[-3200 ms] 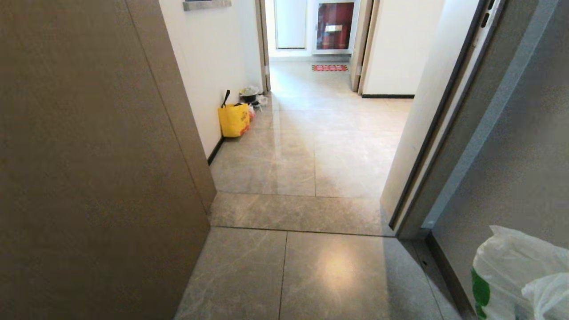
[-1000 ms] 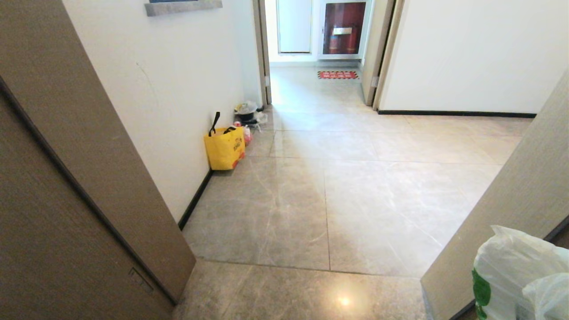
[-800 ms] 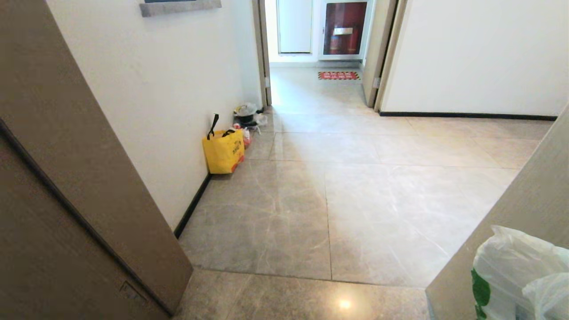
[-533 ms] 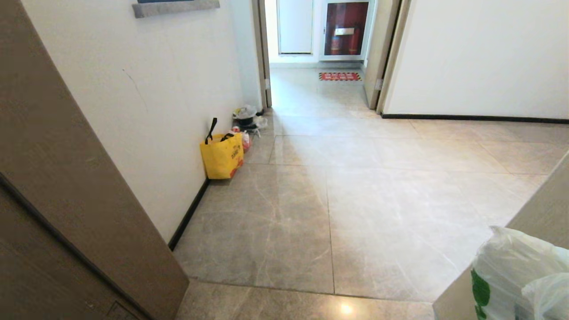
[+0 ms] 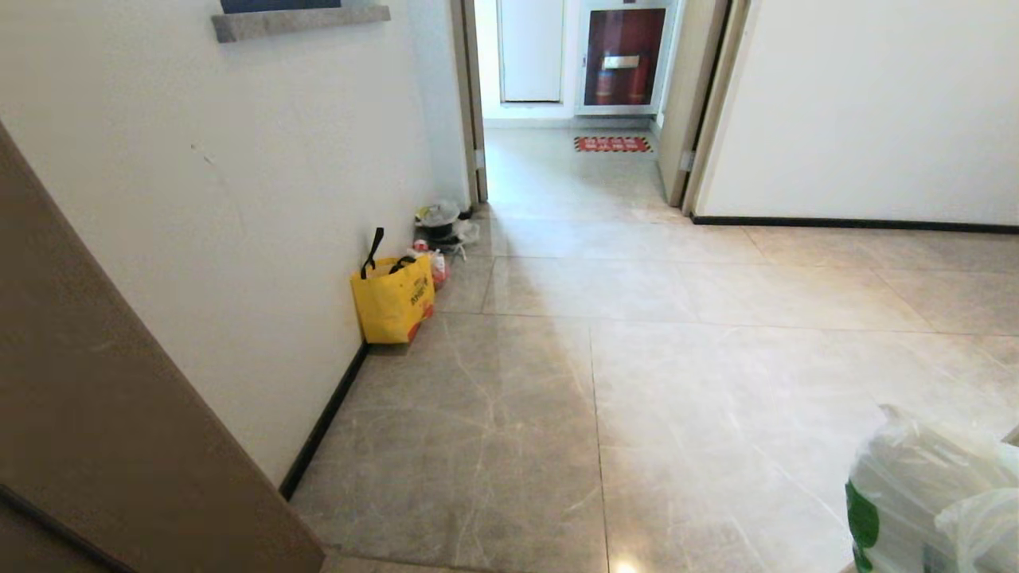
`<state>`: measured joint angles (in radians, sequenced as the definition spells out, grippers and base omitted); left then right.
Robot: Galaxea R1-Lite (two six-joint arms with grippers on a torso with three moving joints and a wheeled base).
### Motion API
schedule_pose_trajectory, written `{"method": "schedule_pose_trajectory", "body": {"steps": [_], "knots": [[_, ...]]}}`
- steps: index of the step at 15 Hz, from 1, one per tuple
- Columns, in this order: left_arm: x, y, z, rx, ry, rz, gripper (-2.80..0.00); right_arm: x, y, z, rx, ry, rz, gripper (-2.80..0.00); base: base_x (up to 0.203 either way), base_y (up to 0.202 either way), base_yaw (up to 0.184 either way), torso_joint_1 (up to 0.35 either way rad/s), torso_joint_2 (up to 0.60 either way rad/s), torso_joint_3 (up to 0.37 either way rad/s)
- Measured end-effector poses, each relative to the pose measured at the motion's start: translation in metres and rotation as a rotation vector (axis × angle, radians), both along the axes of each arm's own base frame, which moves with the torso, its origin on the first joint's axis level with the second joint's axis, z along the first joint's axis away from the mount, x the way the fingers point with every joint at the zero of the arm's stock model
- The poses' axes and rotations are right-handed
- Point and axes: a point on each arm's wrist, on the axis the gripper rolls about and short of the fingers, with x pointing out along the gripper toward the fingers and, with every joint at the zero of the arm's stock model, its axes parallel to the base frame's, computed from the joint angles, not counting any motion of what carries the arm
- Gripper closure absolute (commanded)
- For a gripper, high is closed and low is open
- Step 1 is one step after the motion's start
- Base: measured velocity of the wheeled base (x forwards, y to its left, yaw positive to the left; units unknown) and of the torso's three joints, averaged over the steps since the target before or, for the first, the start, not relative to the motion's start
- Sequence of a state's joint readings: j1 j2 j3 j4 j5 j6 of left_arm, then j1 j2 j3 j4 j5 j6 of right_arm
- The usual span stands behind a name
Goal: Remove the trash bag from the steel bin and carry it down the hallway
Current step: Put the trash bag at the door
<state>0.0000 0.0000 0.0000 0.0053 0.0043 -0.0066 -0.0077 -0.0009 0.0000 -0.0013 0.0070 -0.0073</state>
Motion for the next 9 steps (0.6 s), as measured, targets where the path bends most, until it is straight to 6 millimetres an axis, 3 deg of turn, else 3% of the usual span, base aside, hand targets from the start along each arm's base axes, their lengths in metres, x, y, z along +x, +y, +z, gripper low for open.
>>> {"method": "schedule_pose_trajectory", "body": {"steps": [9], "knots": [[0.0, 0.0, 0.0001, -0.001, -0.001, 0.0, 0.0, 0.0, 0.0, 0.0, 0.0, 0.0, 0.0, 0.0, 0.191, 0.0, 0.001, 0.003, 0.0, 0.001]]}}
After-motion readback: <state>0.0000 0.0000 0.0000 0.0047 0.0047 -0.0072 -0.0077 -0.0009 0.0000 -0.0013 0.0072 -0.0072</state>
